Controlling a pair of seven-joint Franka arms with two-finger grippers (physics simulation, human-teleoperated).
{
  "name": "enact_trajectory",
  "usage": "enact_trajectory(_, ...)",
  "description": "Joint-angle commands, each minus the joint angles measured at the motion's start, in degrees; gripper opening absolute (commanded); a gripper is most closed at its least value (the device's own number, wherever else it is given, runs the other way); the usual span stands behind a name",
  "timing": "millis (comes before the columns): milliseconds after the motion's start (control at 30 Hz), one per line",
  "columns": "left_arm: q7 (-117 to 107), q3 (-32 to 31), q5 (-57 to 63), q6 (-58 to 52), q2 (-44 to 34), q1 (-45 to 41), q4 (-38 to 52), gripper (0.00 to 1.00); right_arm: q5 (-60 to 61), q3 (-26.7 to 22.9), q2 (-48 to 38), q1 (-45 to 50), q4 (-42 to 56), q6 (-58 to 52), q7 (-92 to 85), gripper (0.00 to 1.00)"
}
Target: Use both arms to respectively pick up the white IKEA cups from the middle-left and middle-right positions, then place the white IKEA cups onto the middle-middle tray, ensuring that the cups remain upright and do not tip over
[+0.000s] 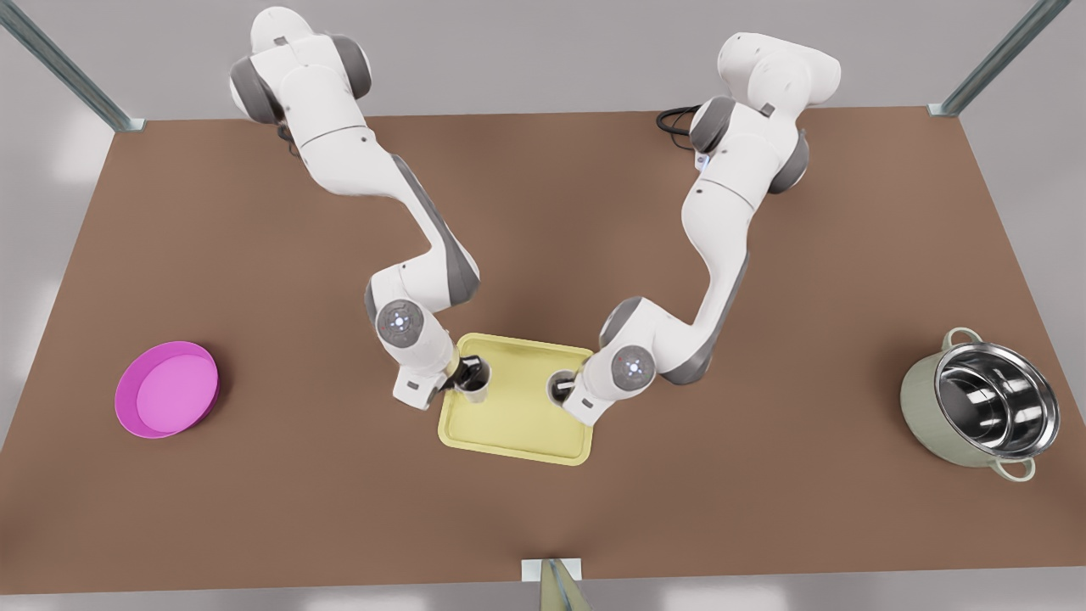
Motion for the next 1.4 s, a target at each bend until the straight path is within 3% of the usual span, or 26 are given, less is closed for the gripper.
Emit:
enact_trajectory(0, -25.5, -0.2, -0.2, 0.0, 0.3, 0.0, 0.0, 0.37, 5.3, 0.0, 1.9, 0.7, 2.0, 2.0, 33.8, 0.21)
enact_trajectory(33, -25.5, -0.2, -0.2, 0.4, 0.6, 0.0, 0.0, 0.38, 6.4, 0.0, 2.9, 1.0, 2.3, 2.8, 33.8, 0.21)
enact_trajectory(67, -25.5, -0.2, -0.3, 0.4, 0.7, 0.2, 0.0, 0.48, 6.5, 0.0, 3.5, 1.2, 2.3, 3.1, 33.8, 0.21)
enact_trajectory(100, -25.5, -0.2, -0.5, 0.4, 0.7, 0.2, 0.0, 0.82, 6.7, 0.0, 4.6, 1.3, 2.9, 3.8, 33.8, 0.21)
enact_trajectory(167, -25.5, -0.2, -0.5, 0.3, 0.7, 0.3, 0.0, 1.0, 9.8, 0.0, 6.1, 2.1, 2.9, 5.6, 33.8, 0.21)
enact_trajectory(467, -26.2, -3.0, -0.7, -7.6, -3.0, 3.2, 0.0, 1.0, 9.7, 0.0, 8.5, 4.7, 2.8, 5.6, 33.8, 0.25)
enact_trajectory(500, -26.6, -3.0, -0.5, -10.4, -4.1, 3.2, 0.1, 1.0, 9.7, 0.0, 8.7, 4.9, 2.8, 5.6, 33.8, 1.0)
enact_trajectory(600, -26.0, -2.3, 2.1, -20.0, -12.4, 4.9, 0.4, 1.0, 9.6, 0.0, 8.9, 5.0, 2.8, 5.6, 33.8, 1.0)
enact_trajectory(667, -1.5, -2.3, 9.2, -33.2, -18.5, 11.4, 0.4, 1.0, 9.5, 0.0, 8.8, 5.1, 2.9, 5.6, 33.7, 1.0)
enact_trajectory(767, 19.1, -2.0, 12.8, -39.0, -24.6, 19.8, -0.4, 1.0, 9.4, 0.0, 8.4, 5.2, 2.8, 5.6, 33.6, 1.0)
enact_trajectory(800, 38.6, -1.1, 14.8, -33.2, -33.3, 22.0, -14.6, 1.0, 9.4, 0.0, 8.4, 5.2, 2.8, 5.6, 33.6, 1.0)
enact_trajectory(833, 40.7, 2.6, 14.5, -23.5, -41.7, 20.9, -26.2, 1.0, 9.4, 0.0, 8.2, 5.3, 2.7, 5.6, 33.6, 1.0)
enact_trajectory(867, 40.7, 4.3, 9.4, -23.3, -44.8, 21.1, -27.0, 1.0, 9.4, 0.0, 7.3, 5.3, 2.7, 4.9, 33.6, 1.0)
enact_trajectory(933, 38.2, 5.0, 8.0, -24.6, -45.5, 20.9, -26.4, 1.0, 9.4, -0.2, 3.6, 5.2, 1.9, 2.5, 33.7, 1.0)
enact_trajectory(1067, 38.1, 5.0, 5.9, -26.6, -45.1, 21.7, -25.0, 1.0, 8.3, -0.9, -3.7, 1.1, 2.5, -13.1, 32.5, 1.0)
enact_trajectory(1167, 38.5, 4.8, 5.9, -27.2, -45.1, 21.6, -24.1, 1.0, -3.7, -0.7, -2.5, -15.4, 3.1, -31.4, -5.2, 1.0)
enact_trajectory(1267, 38.7, 4.8, 5.8, -28.5, -45.1, 22.0, -24.4, 1.0, -14.2, 1.5, -21.9, -24.1, 2.6, -37.1, -8.7, 1.0)
enact_trajectory(1333, 38.7, 4.8, 5.5, -28.5, -45.1, 22.1, -24.4, 1.0, -16.6, 7.9, -29.8, -28.4, 1.8, -42.2, -8.2, 1.0)
enact_trajectory(1367, 38.7, 4.8, 5.1, -28.5, -45.1, 22.1, -24.4, 1.0, -18.0, 8.1, -31.8, -29.3, 1.3, -43.6, -8.3, 1.0)
